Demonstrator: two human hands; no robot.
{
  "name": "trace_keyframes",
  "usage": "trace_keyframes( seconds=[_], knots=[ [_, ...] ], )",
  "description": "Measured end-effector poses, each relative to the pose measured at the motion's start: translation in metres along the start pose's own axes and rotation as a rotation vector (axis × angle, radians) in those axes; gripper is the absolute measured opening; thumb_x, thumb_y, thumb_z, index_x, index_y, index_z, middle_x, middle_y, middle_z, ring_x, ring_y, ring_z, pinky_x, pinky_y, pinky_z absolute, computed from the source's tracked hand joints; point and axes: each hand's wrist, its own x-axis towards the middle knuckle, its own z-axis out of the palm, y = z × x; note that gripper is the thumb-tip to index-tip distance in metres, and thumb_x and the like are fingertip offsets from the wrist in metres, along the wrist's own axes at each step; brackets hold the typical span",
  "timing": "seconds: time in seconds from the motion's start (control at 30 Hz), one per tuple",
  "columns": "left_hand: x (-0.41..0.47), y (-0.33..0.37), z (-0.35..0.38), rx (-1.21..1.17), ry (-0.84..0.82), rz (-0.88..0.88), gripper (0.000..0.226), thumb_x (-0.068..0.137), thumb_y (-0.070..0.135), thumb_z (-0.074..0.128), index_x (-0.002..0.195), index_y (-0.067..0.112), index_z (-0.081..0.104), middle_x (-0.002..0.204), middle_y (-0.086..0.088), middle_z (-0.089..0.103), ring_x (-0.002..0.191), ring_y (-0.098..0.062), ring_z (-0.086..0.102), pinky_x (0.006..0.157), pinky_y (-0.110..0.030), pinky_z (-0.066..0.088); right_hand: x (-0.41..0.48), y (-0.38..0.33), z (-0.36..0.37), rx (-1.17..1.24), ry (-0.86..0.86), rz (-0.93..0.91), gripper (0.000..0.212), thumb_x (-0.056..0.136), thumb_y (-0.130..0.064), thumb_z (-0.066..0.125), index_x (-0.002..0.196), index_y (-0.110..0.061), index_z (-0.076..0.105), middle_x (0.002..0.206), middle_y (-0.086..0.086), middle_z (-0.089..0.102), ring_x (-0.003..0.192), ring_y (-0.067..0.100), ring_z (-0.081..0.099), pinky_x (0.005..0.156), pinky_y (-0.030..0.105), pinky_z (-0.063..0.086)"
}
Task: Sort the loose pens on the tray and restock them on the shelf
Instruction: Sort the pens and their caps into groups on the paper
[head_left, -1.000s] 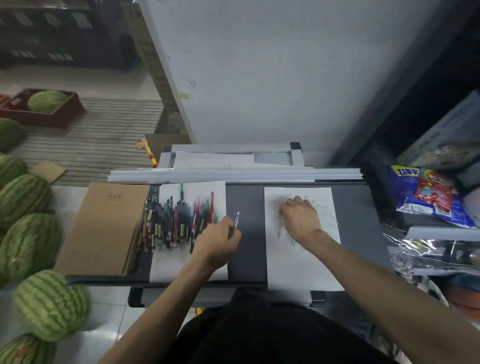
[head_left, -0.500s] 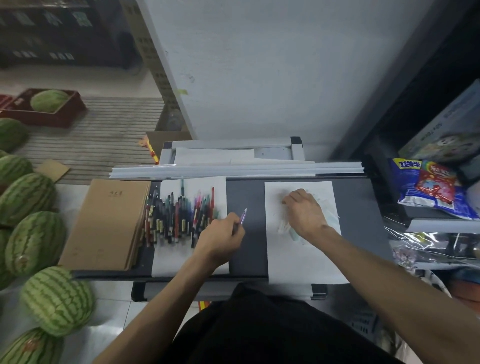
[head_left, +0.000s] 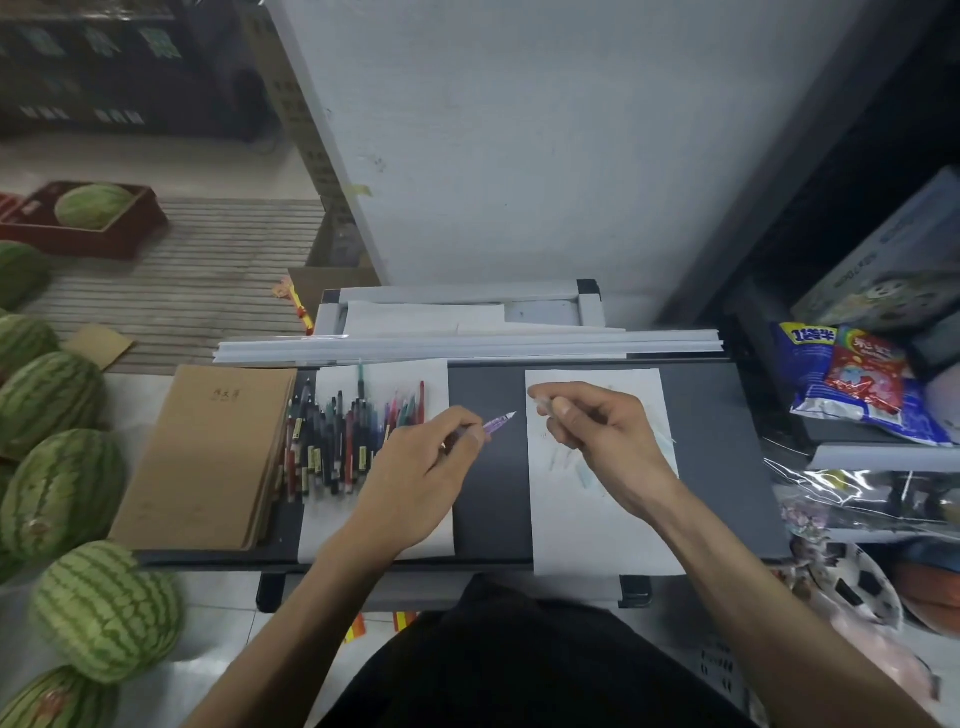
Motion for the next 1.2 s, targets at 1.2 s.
trace_keyframes(
  seconds=[1.2],
  knots=[
    [0.032, -0.02, 0.022, 0.327, -0.086, 0.133, 0.043, 0.105, 0.057, 0.039, 0.096, 0.029, 0.071, 0.079, 0.01, 0.064, 0.07, -0.011, 0.057, 0.063, -0.037, 0.05, 0.01, 0.016, 0.007, -0.3, 0.007, 0.067, 0.014, 0.092, -0.012, 0.076, 0.081, -0.02, 0.081, 0.074, 0.007, 0.074, 0.062, 0.018, 0.062, 0.063, 0.029, 0.05]
  ],
)
